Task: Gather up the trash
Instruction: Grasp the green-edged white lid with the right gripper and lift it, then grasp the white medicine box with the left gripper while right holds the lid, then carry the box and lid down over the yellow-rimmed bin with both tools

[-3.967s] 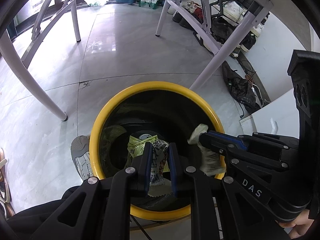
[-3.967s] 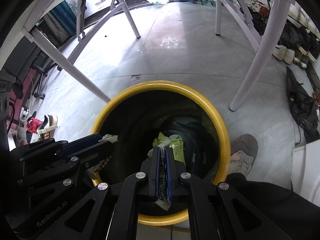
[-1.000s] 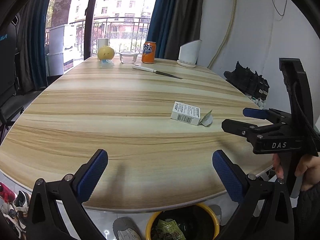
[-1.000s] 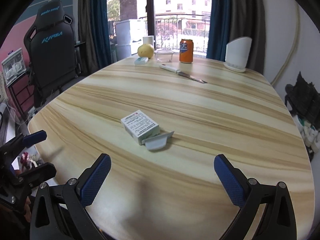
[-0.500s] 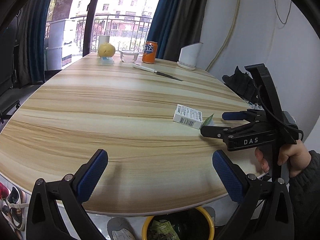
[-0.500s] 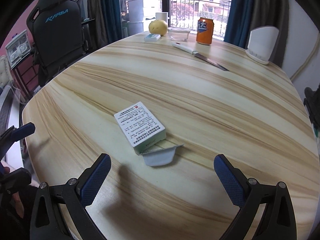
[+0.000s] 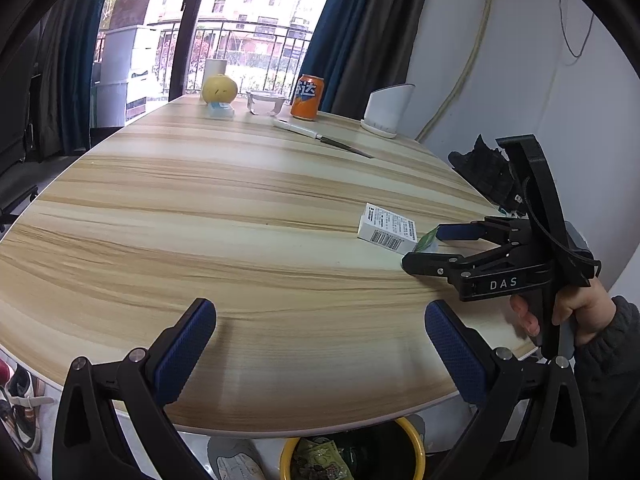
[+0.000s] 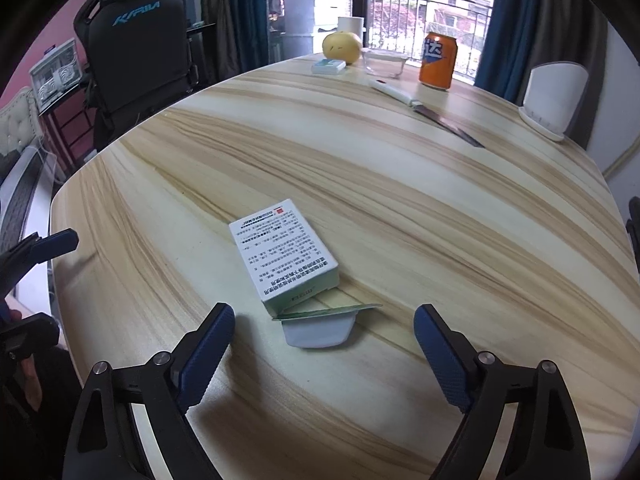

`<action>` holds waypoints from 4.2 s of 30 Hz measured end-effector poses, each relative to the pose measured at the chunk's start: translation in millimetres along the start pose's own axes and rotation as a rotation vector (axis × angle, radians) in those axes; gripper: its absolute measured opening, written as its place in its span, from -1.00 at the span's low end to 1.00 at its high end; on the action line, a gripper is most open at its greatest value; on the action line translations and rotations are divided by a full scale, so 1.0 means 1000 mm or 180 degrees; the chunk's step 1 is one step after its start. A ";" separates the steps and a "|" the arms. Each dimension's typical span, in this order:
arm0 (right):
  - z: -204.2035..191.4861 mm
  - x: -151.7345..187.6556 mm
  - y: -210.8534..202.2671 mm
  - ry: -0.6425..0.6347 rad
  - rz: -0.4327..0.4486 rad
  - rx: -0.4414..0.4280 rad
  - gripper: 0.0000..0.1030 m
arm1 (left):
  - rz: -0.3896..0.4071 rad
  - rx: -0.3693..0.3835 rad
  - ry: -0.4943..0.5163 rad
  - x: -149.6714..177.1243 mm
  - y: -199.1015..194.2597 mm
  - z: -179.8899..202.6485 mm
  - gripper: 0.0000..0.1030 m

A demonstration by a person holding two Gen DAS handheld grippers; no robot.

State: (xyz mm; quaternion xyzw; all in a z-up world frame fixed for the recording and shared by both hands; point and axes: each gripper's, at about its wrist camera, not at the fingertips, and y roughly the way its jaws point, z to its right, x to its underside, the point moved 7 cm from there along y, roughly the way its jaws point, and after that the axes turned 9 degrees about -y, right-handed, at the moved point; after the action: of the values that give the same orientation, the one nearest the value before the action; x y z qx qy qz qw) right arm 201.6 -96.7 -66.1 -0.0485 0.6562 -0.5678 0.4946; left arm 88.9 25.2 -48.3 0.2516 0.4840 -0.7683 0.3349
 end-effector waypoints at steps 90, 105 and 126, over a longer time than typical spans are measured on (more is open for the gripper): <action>0.029 0.064 -0.106 0.1066 0.0920 0.0038 -0.10 | -0.0400 -0.0207 0.0955 -0.037 0.062 0.086 -0.04; -0.041 0.067 -0.150 0.0897 0.1058 0.0240 -0.10 | 0.0136 -0.0097 0.1051 -0.020 -0.021 0.095 -0.03; -0.116 0.152 -0.127 0.1198 0.0750 0.0142 -0.10 | -0.0033 0.0056 0.0845 0.079 -0.040 0.072 -0.03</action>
State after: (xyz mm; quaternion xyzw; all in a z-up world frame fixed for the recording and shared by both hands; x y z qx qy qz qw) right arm -20.1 -156.0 -71.6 0.1464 0.7254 -0.5195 0.4272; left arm 3.0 -49.4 -53.1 0.3515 0.5187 -0.7341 0.2617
